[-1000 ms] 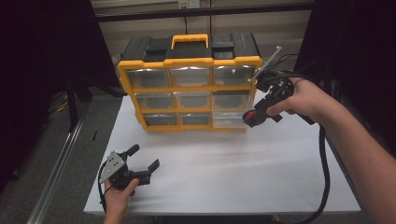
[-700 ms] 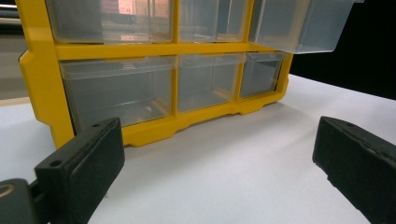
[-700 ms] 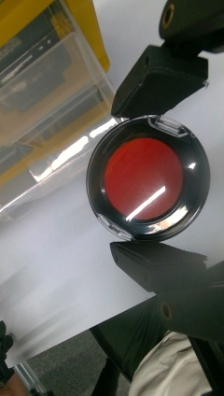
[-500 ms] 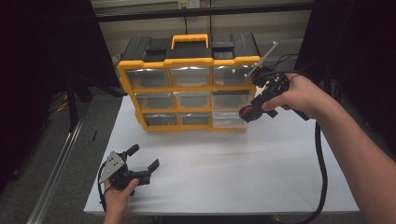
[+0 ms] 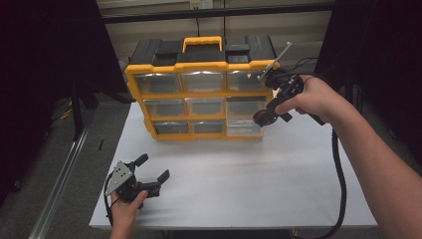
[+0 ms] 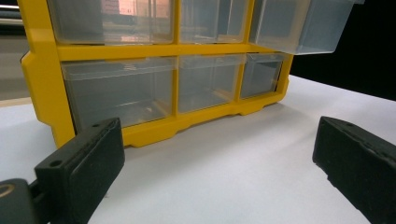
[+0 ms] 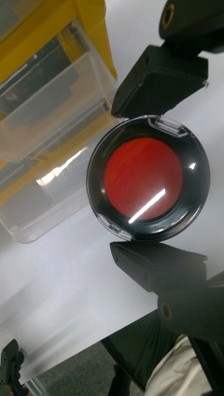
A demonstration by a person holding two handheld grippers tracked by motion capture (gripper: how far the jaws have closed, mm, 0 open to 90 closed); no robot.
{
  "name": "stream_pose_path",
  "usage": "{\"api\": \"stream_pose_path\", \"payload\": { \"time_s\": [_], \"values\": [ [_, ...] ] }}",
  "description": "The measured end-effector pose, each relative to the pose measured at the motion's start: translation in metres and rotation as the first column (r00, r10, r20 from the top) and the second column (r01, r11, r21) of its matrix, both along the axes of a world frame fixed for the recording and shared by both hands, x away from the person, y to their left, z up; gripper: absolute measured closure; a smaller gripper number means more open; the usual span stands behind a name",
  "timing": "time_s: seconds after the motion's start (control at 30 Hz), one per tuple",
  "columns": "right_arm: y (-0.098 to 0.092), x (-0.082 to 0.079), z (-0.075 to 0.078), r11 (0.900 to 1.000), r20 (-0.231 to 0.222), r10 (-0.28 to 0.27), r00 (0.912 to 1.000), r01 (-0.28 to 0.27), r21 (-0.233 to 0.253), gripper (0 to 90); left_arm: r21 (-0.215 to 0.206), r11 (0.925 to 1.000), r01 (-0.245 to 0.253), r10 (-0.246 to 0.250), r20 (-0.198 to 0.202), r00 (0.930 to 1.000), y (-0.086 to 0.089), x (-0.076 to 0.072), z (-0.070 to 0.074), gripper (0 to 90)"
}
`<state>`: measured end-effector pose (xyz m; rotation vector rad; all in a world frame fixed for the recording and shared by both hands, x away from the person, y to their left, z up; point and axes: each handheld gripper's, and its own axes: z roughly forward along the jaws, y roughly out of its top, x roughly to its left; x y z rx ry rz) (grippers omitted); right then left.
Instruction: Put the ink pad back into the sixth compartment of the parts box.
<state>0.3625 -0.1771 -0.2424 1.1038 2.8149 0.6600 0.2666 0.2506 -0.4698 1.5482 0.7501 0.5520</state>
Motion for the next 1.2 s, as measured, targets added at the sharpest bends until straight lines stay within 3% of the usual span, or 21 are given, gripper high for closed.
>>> {"api": "stream_pose_path", "payload": {
  "time_s": [0.37, 0.43, 0.47, 0.5, 0.53, 0.6, 0.67, 0.73, 1.03, 1.07, 1.2],
  "values": [
    [0.001, 0.008, 0.0, 0.999, 0.002, -0.036, 0.9993, 0.036, -0.001, 29.8, -0.007, 1.0, 0.003, -0.003, -0.003, 1.0, 0.0, 0.0, 0.0, 2.3],
    [0.001, 0.01, 0.0, 0.999, 0.006, -0.041, 0.9991, 0.041, -0.002, 29.8, -0.03, 0.9995, 0.006, -0.006, -0.009, 0.9999, -0.002, 0.0, 0.0, 2.3],
    [0.001, 0.01, 0.0, 0.999, 0.005, -0.045, 0.999, 0.045, -0.006, 29.8, 0.004, 1.0, 0.0, 0.0, 0.001, 1.0, 0.0, 0.0, 0.0, 2.3],
    [0.002, 0.011, 0.0, 0.999, 0.008, -0.049, 0.9988, 0.049, -0.003, 29.8, -0.015, 0.9999, -0.002, 0.002, 0.0, 1.0, -0.001, 0.0, 0.0, 2.3],
    [0.002, 0.012, -0.001, 0.999, 0.01, -0.043, 0.999, 0.043, -0.002, 29.8, 0.003, 1.0, 0.0, 0.0, 0.001, 1.0, 0.0, 0.0, 0.0, 2.3],
    [0.003, 0.013, -0.001, 0.998, 0.009, -0.055, 0.9985, 0.055, -0.008, 29.7, -0.014, 0.9999, -0.003, 0.003, -0.008, 1.0, -0.001, 0.0, 0.0, 2.3],
    [0.005, 0.015, -0.001, 0.999, 0.007, -0.051, 0.9987, 0.051, -0.012, 29.7, 0.002, 1.0, 0.001, -0.001, 0.001, 1.0, 0.0, 0.0, 0.0, 2.3],
    [0.006, 0.016, -0.001, 0.998, 0.008, -0.057, 0.9983, 0.057, -0.019, 29.7, -0.018, 0.9998, -0.002, 0.002, -0.011, 0.9999, -0.001, 0.0, 0.0, 2.3],
    [0.012, 0.021, -0.001, 0.997, 0.009, -0.068, 0.9977, 0.068, -0.026, 29.8, -0.008, 1.0, 0.001, -0.001, -0.005, 1.0, 0.0, 0.0, 0.0, 2.3],
    [0.013, 0.022, -0.001, 0.997, 0.009, -0.07, 0.9975, 0.07, -0.027, 29.7, -0.021, 0.9998, 0.0, 0.0, -0.008, 1.0, -0.002, 0.0, 0.0, 2.3],
    [0.015, 0.025, -0.002, 0.996, 0.008, -0.078, 0.9969, 0.079, -0.032, 29.8, -0.004, 1.0, 0.007, -0.007, -0.004, 1.0, 0.0, 0.0, 0.0, 2.3]
  ]
}}
